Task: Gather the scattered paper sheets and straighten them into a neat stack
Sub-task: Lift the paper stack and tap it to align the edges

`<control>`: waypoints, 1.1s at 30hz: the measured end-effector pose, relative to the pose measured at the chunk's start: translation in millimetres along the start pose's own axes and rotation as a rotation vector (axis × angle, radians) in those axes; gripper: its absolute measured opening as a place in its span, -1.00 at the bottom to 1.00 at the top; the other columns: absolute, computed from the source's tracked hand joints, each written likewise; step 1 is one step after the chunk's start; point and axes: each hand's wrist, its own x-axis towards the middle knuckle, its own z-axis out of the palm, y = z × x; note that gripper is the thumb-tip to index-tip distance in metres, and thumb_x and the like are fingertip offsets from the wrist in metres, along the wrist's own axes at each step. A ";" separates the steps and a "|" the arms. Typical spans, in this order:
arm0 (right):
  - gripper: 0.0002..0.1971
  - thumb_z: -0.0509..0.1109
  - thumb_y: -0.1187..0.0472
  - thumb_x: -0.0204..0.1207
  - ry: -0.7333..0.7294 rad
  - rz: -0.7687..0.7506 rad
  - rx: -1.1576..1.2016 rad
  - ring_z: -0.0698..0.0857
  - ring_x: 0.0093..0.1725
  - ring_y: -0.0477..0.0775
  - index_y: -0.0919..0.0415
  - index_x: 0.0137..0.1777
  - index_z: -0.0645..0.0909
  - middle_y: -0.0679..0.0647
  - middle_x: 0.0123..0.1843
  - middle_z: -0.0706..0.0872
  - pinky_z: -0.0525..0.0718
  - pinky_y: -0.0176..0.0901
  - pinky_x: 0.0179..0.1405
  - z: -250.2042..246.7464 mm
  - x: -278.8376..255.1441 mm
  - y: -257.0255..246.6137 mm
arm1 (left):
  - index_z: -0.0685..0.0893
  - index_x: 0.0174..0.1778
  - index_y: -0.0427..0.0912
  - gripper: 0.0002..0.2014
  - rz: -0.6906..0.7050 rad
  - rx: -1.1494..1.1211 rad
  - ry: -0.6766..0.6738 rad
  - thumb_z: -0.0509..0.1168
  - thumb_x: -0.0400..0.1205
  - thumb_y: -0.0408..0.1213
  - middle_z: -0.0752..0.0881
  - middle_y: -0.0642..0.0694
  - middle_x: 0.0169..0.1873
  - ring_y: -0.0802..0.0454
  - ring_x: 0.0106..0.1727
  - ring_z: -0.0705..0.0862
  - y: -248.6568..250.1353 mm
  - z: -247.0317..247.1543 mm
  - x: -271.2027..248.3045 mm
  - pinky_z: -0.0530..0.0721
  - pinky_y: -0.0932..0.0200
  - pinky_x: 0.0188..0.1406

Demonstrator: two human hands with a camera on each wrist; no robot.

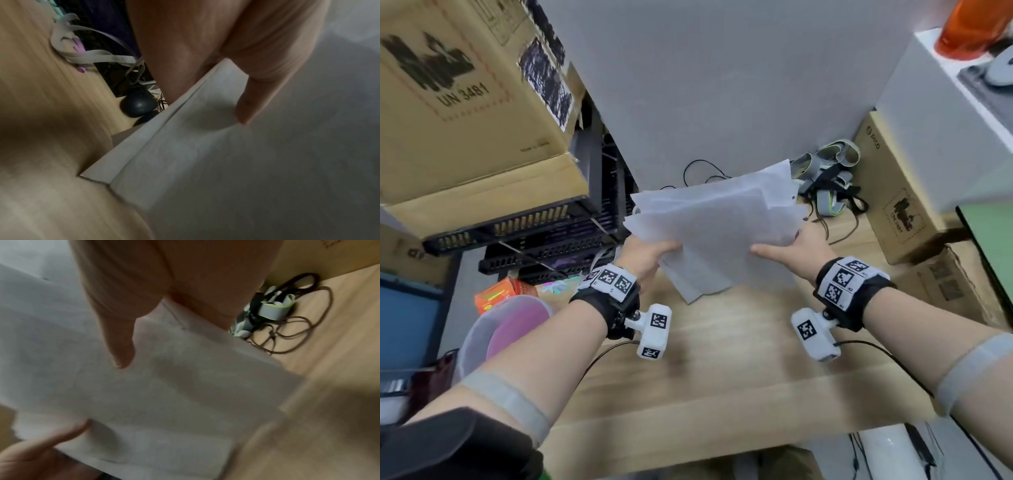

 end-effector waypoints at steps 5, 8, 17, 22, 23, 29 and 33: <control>-0.68 0.62 0.45 0.32 0.039 0.006 -0.084 0.69 -0.17 -0.16 0.06 -0.11 0.64 -0.09 -0.17 0.72 0.66 -0.38 -0.12 11.3 -2.1 12.4 | 0.69 0.29 -0.22 -0.41 0.063 0.021 0.037 0.56 0.29 -0.42 0.78 -0.24 0.25 -0.18 0.30 0.74 -7.8 8.1 -8.7 0.63 -0.22 0.41; -0.59 0.62 0.49 0.30 0.099 0.021 0.050 0.76 -0.02 0.01 0.00 -0.02 0.64 0.09 0.01 0.79 0.70 -0.10 0.11 7.6 1.6 13.5 | 0.69 0.30 -0.23 -0.37 0.101 0.030 0.045 0.59 0.26 -0.41 0.79 -0.24 0.25 -0.18 0.30 0.76 -9.2 7.2 -9.8 0.64 -0.15 0.42; -0.70 0.56 0.56 0.32 0.022 0.215 0.061 0.77 -0.15 -0.03 0.20 -0.08 0.68 0.14 -0.05 0.80 0.78 -0.19 -0.14 -1.5 -10.0 45.9 | 0.79 0.06 -0.19 -0.49 -0.006 0.126 -0.026 0.57 0.15 -0.43 0.82 -0.32 0.16 -0.28 0.26 0.77 -38.6 7.3 -18.5 0.64 -0.29 0.40; -0.66 0.53 0.55 0.32 0.053 0.167 0.039 0.76 -0.09 0.00 0.16 -0.02 0.66 0.11 -0.04 0.79 0.70 -0.13 -0.02 9.8 -8.6 48.5 | 0.77 0.16 -0.32 -0.49 0.008 0.102 0.005 0.47 0.23 -0.52 0.83 -0.30 0.16 -0.25 0.24 0.78 -33.7 19.6 -19.1 0.71 -0.10 0.28; -0.65 0.52 0.56 0.32 0.056 0.149 0.035 0.75 -0.12 -0.05 0.18 0.00 0.66 0.08 -0.07 0.78 0.69 -0.20 -0.07 8.1 -7.4 46.6 | 0.77 0.12 -0.29 -0.52 0.012 0.109 0.014 0.44 0.24 -0.54 0.83 -0.29 0.13 -0.22 0.20 0.79 -32.2 19.6 -19.5 0.72 -0.04 0.22; -0.61 0.47 0.61 0.30 0.008 0.123 -0.061 0.72 -0.11 0.06 0.06 -0.16 0.62 0.02 -0.19 0.74 0.70 -0.14 -0.10 8.3 -11.2 44.7 | 0.73 0.12 -0.20 -0.50 -0.032 0.259 0.012 0.36 0.24 -0.56 0.81 -0.29 0.09 -0.24 0.24 0.74 -48.8 19.6 -27.0 0.69 -0.23 0.33; -0.62 0.49 0.58 0.29 0.059 0.126 -0.048 0.73 -0.09 0.14 0.03 -0.20 0.62 0.09 -0.18 0.75 0.72 0.04 0.01 11.9 -6.8 44.2 | 0.67 0.04 -0.14 -0.56 -0.036 0.252 0.047 0.33 0.33 -0.66 0.77 -0.28 0.10 -0.19 0.18 0.70 -46.4 27.1 -21.4 0.67 -0.09 0.27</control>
